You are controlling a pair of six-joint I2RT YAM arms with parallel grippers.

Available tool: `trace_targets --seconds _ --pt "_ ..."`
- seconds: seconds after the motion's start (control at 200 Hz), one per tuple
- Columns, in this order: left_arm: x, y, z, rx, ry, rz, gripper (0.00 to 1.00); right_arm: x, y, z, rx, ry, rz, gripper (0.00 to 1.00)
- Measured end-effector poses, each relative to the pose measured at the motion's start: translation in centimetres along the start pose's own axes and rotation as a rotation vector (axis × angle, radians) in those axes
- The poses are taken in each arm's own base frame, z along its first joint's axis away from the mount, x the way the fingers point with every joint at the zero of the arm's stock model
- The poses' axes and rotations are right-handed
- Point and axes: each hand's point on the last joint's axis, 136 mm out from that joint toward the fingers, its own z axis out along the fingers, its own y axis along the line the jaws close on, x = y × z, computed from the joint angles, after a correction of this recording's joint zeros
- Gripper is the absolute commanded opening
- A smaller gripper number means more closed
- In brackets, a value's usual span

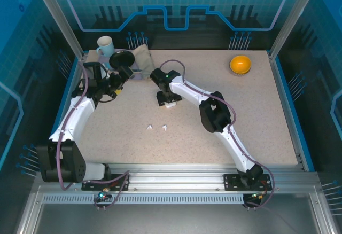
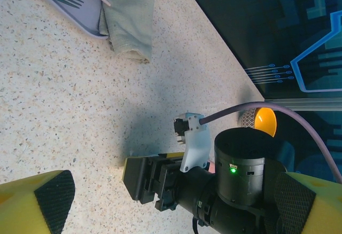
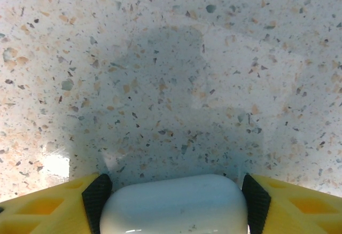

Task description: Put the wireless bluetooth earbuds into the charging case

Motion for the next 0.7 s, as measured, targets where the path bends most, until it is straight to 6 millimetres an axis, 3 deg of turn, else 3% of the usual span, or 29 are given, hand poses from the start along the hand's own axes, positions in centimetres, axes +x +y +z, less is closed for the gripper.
trace_targets --seconds 0.515,0.7 --pt "0.0 0.0 0.0 -0.002 0.002 -0.001 0.99 1.2 -0.3 -0.3 0.008 0.025 -0.004 0.69" --pt "0.1 0.1 0.0 -0.002 0.004 0.002 0.99 1.3 -0.2 -0.5 0.002 0.027 0.000 0.58"
